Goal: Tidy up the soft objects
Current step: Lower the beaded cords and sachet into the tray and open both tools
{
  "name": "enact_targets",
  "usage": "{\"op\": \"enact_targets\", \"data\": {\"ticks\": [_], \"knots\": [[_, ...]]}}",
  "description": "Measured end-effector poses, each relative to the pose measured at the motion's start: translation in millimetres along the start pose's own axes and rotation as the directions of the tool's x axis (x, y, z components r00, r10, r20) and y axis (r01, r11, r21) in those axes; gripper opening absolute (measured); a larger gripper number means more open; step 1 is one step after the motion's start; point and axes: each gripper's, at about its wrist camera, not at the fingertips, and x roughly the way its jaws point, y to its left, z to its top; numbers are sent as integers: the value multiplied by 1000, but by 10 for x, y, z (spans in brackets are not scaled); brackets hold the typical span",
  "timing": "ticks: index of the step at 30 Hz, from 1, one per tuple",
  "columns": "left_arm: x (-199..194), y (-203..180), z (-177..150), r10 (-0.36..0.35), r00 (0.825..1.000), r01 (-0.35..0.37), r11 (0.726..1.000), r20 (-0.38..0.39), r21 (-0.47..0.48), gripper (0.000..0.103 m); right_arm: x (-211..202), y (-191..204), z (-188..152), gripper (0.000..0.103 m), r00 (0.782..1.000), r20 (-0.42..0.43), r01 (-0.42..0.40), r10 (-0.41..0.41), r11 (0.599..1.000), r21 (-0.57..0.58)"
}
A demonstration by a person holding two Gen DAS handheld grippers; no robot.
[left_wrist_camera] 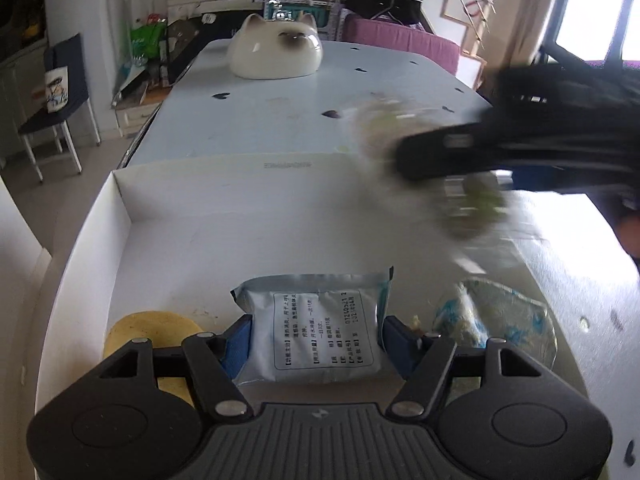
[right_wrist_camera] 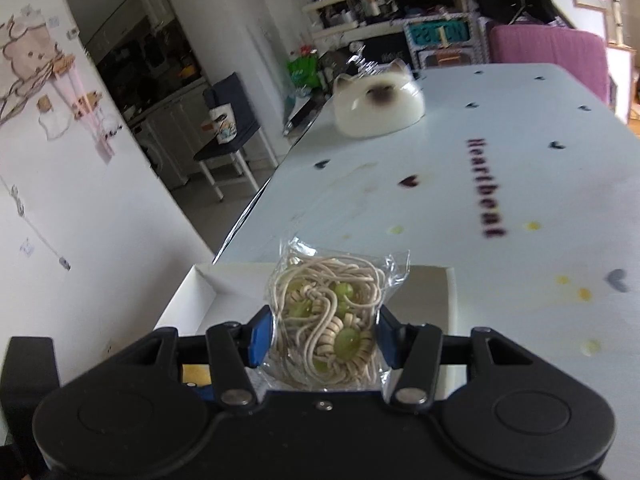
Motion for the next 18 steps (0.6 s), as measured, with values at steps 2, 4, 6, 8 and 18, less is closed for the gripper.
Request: {"op": "enact_targets", "data": {"ticks": [2, 4, 6, 8, 18], "knots": [[2, -44, -12, 11, 1000, -11, 1000, 2, 27, 70, 121, 49, -23, 54, 1000, -24, -8, 7, 1000, -12], [-17, -77, -52, 11, 1000, -11, 999, 2, 47, 71, 213, 77, -66, 54, 999, -45, -9, 8, 1000, -26], [-36, -99, -77, 17, 1000, -17, 998, -1, 59, 81, 281, 73, -109, 54, 998, -54, 15, -17, 999, -46], [-31, -99, -87, 28, 1000, -27, 998, -2, 61, 86, 327, 70, -152, 54, 996, -38, 82, -87, 992, -100], [-16, -112, -94, 36, 999, -36, 998, -9, 52, 97, 371, -36, -269, 55, 990, -69, 106, -124, 970, -219]]}}
